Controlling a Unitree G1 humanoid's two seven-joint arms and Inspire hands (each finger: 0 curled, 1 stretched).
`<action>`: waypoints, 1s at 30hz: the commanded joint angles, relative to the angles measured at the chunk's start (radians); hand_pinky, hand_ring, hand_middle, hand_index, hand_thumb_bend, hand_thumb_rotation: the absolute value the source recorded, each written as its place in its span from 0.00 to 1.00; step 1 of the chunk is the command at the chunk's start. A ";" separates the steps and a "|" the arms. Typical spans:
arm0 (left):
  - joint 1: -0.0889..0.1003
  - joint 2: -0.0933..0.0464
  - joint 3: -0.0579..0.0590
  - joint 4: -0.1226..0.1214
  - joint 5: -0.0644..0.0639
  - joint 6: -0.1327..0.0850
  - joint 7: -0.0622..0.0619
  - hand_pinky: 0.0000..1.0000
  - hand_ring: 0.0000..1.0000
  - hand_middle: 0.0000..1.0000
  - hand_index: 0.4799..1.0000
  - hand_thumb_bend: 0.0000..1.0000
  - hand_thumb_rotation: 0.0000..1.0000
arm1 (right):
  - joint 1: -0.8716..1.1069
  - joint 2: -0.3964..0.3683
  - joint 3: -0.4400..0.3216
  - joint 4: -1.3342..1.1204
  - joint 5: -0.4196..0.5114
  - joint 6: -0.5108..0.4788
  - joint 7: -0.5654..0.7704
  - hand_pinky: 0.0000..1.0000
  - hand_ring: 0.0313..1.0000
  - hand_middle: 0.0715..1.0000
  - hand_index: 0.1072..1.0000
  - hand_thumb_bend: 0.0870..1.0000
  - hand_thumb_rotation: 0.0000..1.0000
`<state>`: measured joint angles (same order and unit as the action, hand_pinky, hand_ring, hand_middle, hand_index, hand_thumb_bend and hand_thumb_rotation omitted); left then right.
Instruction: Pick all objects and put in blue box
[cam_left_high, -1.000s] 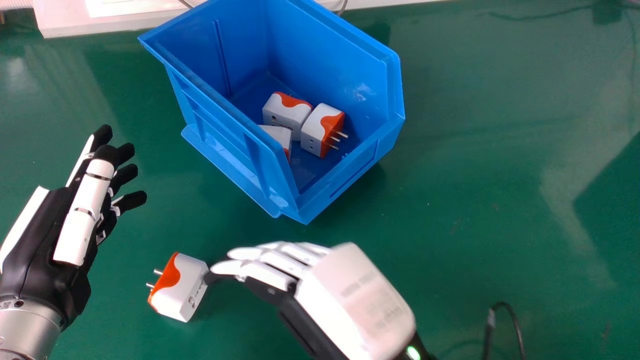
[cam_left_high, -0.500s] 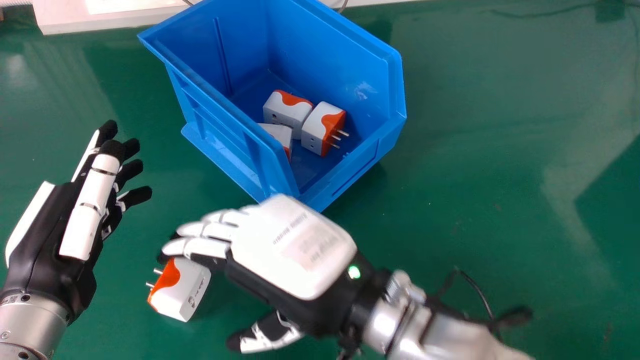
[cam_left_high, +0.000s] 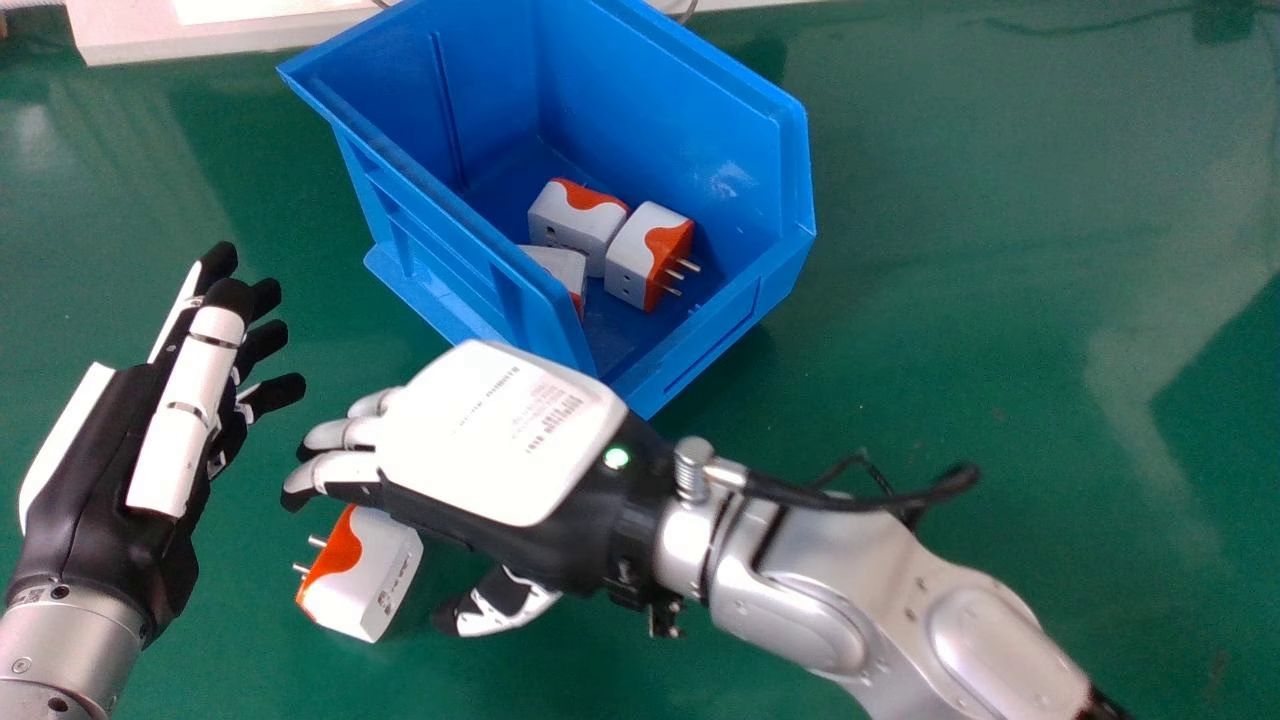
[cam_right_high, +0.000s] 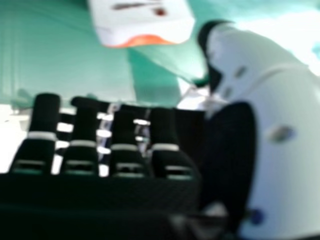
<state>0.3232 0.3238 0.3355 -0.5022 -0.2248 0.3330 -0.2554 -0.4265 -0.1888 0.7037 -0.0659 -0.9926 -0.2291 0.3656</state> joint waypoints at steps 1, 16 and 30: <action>-0.003 0.008 -0.001 -0.032 0.009 -0.007 0.004 0.87 0.95 0.96 1.00 0.42 1.00 | -0.039 0.025 0.017 0.000 -0.013 0.005 0.022 0.71 0.84 0.86 0.78 0.27 0.00; -0.022 0.003 -0.006 -0.058 0.004 0.042 0.008 0.87 0.95 0.96 1.00 0.42 1.00 | -0.144 0.085 0.068 0.172 -0.016 0.019 0.071 0.74 0.86 0.88 0.77 0.52 0.04; -0.036 -0.008 -0.002 -0.091 -0.042 0.133 0.032 0.86 0.94 0.95 1.00 0.41 1.00 | -0.182 0.121 0.064 0.254 -0.024 0.073 0.038 0.74 0.86 0.88 0.74 0.50 0.05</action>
<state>0.2944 0.3168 0.3249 -0.5651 -0.2568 0.4690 -0.2266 -0.5890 -0.0833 0.7787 0.1998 -1.0227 -0.1598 0.4310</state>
